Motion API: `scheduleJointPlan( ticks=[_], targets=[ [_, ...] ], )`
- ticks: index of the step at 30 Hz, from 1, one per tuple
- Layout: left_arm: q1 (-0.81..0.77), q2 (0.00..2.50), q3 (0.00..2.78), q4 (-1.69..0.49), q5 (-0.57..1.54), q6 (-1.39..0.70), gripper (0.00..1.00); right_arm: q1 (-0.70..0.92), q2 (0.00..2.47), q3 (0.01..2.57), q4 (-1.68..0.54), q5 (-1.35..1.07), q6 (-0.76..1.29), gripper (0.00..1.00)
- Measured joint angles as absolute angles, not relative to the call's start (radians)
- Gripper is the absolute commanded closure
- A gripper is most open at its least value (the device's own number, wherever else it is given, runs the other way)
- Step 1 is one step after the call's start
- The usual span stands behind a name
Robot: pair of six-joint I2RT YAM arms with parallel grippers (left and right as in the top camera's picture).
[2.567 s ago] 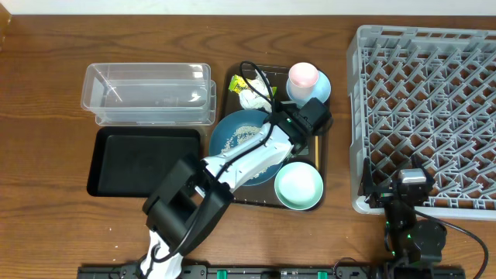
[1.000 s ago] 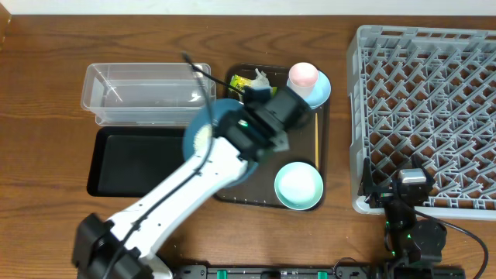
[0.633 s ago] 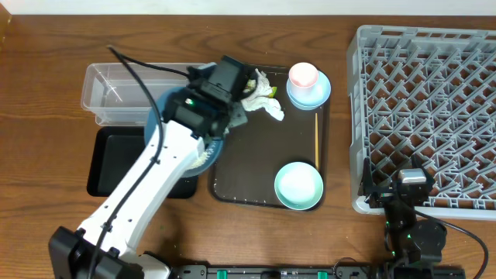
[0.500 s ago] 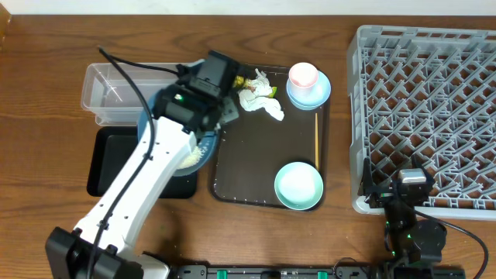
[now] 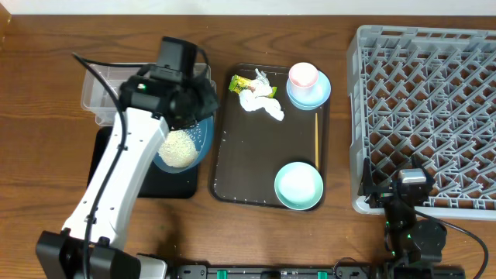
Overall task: Sort waste into correct bins and load items into the dishwasher rack
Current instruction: 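Carry the blue plate left over the black tray, then tilt the blue plate with the left gripper to pour rice onto the black tray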
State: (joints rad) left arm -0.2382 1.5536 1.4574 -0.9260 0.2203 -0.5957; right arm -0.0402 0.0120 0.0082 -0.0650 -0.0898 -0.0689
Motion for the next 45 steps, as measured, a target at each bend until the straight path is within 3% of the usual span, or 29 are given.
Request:
scheduleJointPlan(
  ticks=[25, 45],
  targets=[
    [0.008, 1.554, 1.457, -1.013, 0.706, -0.437, 0.94, -0.040, 0.012, 0.008, -0.065, -0.090, -0.069, 0.01],
    [0.303, 1.554, 1.339, -1.085, 1.060, -0.216, 0.94, -0.040, 0.012, 0.008, -0.065, -0.090, -0.069, 0.01]
  ],
)
